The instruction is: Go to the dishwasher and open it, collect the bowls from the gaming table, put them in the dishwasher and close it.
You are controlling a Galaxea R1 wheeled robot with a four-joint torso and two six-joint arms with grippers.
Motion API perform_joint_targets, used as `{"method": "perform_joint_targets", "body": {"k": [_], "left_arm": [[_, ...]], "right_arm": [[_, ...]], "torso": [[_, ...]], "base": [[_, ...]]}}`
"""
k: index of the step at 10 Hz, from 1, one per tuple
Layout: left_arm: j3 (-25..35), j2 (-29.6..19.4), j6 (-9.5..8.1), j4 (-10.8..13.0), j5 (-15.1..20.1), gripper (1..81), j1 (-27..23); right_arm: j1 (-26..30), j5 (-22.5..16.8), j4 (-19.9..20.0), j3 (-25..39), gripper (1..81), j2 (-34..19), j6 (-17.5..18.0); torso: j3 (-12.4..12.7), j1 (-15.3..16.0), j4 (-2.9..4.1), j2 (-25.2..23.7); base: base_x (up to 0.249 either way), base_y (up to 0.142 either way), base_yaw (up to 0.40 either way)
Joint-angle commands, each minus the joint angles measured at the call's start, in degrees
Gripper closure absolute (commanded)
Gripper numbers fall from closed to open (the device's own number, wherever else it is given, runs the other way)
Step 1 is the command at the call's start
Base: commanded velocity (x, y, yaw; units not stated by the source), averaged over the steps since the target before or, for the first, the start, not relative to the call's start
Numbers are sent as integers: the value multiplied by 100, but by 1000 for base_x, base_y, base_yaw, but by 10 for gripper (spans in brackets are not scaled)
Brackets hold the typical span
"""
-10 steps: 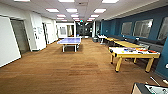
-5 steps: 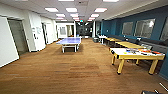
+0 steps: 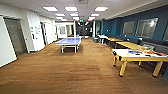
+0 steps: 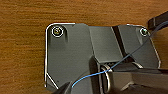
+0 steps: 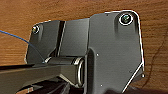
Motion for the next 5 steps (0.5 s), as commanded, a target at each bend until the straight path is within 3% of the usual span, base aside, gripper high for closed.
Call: {"method": "perform_joint_targets", "body": {"k": [1,5], "left_arm": [[-9,-7,-1,-20,248,10,-244],[-9,10,-1,-20,248,10,-236]], "right_arm": [[293,-280,-33,7,10,-4,-22],[284,-280,-24,-10,10,-4,-22]], "torso": [[0,1,0,0],[0,1,0,0]], "base": [[275,0,0],[275,0,0]]}}
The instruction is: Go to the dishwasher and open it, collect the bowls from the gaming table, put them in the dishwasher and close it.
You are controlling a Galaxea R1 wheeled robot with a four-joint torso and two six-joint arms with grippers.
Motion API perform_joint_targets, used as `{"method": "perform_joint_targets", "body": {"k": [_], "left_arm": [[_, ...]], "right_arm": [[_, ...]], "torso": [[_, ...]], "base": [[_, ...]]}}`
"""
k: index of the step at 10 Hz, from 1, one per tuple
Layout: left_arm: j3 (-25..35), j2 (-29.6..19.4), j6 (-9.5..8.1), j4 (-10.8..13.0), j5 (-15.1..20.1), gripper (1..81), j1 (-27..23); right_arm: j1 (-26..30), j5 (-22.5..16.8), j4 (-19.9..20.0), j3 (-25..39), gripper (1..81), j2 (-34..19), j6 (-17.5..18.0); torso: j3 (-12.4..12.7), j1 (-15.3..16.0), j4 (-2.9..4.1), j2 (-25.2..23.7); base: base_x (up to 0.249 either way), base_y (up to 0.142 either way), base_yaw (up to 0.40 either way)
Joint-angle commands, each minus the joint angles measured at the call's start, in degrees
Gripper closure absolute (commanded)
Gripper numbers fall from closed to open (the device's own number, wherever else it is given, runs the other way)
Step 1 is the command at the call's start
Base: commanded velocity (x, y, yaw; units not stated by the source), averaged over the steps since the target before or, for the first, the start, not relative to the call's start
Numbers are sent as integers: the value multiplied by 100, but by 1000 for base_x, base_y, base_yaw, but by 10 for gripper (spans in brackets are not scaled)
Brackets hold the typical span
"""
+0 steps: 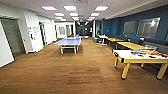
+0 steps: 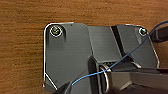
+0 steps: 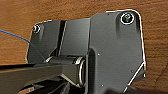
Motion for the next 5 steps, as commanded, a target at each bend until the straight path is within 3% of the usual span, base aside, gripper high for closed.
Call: {"method": "perform_joint_targets", "body": {"k": [1,5], "left_arm": [[-8,-19,-1,-20,242,10,-246],[-8,-28,-1,-28,233,10,-246]], "right_arm": [[295,-264,-23,-4,10,-29,-22],[304,-264,-14,-4,10,-12,-13]], "torso": [[0,0,0,0],[0,0,0,0]], "base": [[275,0,0],[275,0,0]]}}
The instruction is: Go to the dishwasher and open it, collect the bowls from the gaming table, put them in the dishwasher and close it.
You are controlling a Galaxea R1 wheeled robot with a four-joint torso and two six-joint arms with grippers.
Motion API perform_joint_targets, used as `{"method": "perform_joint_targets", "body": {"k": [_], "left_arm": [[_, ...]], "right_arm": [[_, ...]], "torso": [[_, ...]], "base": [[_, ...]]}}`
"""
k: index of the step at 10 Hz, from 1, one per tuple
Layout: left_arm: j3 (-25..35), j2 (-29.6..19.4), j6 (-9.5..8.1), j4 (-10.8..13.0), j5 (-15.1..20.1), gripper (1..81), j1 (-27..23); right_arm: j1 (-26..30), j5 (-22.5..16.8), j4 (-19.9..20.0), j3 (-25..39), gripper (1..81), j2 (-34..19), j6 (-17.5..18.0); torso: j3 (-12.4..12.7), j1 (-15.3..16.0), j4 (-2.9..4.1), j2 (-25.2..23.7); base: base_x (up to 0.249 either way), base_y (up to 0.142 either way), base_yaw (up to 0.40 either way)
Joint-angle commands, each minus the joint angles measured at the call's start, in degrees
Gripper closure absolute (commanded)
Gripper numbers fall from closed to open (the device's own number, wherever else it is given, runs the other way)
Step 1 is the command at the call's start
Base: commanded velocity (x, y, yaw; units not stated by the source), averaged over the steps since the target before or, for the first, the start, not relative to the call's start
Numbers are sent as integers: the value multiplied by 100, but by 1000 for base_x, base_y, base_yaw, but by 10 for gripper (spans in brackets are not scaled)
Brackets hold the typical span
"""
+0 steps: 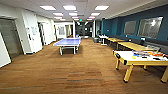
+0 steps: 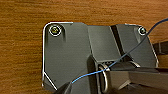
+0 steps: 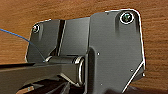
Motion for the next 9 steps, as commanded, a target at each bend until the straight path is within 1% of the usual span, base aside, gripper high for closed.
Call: {"method": "perform_joint_targets", "body": {"k": [1,9], "left_arm": [[-9,-33,-1,-54,234,10,-260],[-9,-16,8,-55,234,10,-260]], "right_arm": [[298,-254,-14,7,10,-25,-13],[298,-262,-23,-2,10,-17,-22]], "torso": [[-2,0,0,0],[-2,0,0,0]], "base": [[275,0,0],[276,0,0]]}}
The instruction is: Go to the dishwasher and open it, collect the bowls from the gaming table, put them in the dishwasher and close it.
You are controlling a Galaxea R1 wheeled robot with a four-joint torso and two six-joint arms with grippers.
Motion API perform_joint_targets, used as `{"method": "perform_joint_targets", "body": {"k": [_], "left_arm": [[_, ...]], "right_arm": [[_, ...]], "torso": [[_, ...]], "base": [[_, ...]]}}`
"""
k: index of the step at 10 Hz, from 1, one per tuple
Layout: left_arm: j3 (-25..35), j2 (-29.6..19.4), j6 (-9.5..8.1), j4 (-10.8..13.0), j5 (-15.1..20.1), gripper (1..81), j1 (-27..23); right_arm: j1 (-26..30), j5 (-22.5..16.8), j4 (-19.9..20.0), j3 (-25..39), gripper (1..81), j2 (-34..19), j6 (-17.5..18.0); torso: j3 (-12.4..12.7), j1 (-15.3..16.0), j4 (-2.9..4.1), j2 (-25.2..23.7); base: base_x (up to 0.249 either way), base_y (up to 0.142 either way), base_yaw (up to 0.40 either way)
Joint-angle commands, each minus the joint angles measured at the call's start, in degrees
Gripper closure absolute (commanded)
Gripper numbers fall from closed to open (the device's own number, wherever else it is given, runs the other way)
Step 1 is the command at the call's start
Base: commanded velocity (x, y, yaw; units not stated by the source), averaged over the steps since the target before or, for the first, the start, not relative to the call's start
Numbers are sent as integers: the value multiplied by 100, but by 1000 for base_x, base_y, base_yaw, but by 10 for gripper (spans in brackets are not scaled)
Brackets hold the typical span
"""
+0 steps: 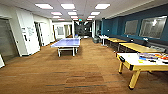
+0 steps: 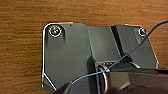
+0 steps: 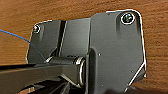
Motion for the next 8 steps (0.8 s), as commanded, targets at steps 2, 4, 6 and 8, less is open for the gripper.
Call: {"method": "perform_joint_targets", "body": {"k": [2,4,6,8], "left_arm": [[-5,-12,8,-27,247,10,-244],[-5,-12,8,-27,239,10,-244],[-5,-21,8,-27,239,10,-243],[-5,-12,8,-27,239,10,-235]], "right_arm": [[287,-267,-23,-6,10,-28,-22],[287,-267,-14,-6,10,-10,-22],[296,-267,-23,-6,10,16,-13],[296,-267,-23,-15,10,34,-13]], "torso": [[-2,0,0,0],[0,0,0,0],[-2,0,0,0],[-2,0,0,0]], "base": [[276,0,0],[276,0,0],[276,0,0],[276,0,0]]}}
